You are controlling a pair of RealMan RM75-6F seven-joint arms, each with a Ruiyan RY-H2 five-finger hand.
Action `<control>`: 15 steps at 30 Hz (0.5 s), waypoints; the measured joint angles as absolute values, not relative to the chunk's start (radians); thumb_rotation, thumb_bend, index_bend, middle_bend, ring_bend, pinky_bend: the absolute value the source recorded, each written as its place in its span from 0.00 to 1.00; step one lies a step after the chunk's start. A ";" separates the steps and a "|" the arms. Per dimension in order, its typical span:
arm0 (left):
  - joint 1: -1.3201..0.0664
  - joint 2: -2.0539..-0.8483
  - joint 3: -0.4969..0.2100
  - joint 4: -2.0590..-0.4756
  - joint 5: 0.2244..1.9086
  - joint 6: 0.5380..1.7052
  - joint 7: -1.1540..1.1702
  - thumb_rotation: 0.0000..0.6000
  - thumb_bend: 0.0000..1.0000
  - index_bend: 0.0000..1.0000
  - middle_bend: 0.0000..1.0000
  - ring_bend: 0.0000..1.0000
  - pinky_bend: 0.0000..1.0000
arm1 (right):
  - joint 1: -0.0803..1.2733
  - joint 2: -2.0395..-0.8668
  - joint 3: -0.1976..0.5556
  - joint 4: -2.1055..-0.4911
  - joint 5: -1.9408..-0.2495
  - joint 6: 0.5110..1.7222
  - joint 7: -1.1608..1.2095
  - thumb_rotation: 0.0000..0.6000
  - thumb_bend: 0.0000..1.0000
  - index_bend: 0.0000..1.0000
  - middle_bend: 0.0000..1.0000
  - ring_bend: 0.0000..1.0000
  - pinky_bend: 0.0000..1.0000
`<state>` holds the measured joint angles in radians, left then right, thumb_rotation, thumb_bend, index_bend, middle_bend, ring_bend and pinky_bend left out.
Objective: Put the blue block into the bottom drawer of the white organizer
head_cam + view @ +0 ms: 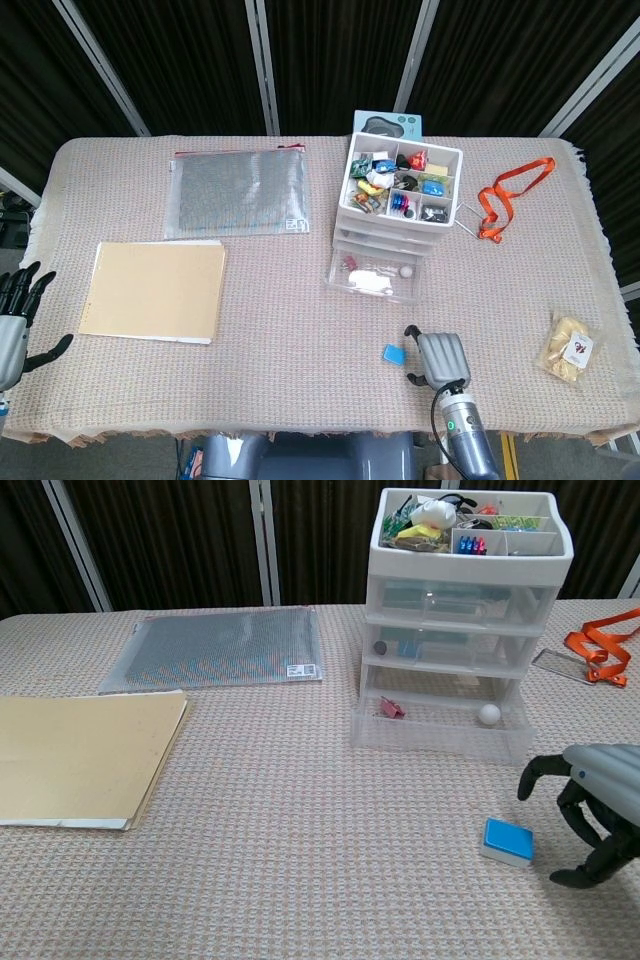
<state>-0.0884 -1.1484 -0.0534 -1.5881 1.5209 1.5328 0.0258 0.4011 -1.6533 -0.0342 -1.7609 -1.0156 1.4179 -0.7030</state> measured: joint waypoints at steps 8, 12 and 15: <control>-0.089 -1.148 -0.054 -1.590 1.518 1.530 0.026 1.00 0.24 0.10 0.00 0.00 0.00 | 0.373 -1.710 -0.017 -1.733 -1.014 1.425 -0.731 1.00 0.06 0.34 0.77 0.78 0.68; -0.088 -1.149 -0.055 -1.590 1.518 1.532 0.027 1.00 0.24 0.10 0.00 0.00 0.00 | 0.365 -1.722 -0.007 -1.730 -1.023 1.428 -0.724 1.00 0.07 0.34 0.77 0.78 0.68; -0.088 -1.149 -0.055 -1.590 1.518 1.533 0.027 1.00 0.24 0.10 0.00 0.00 0.00 | 0.363 -1.732 -0.002 -1.725 -1.028 1.428 -0.729 1.00 0.07 0.34 0.77 0.78 0.68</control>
<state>-0.0881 -1.1495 -0.0550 -1.5902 1.5181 1.5326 0.0271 0.3626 -1.7317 -0.0025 -1.7251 -1.0281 1.4280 -0.7290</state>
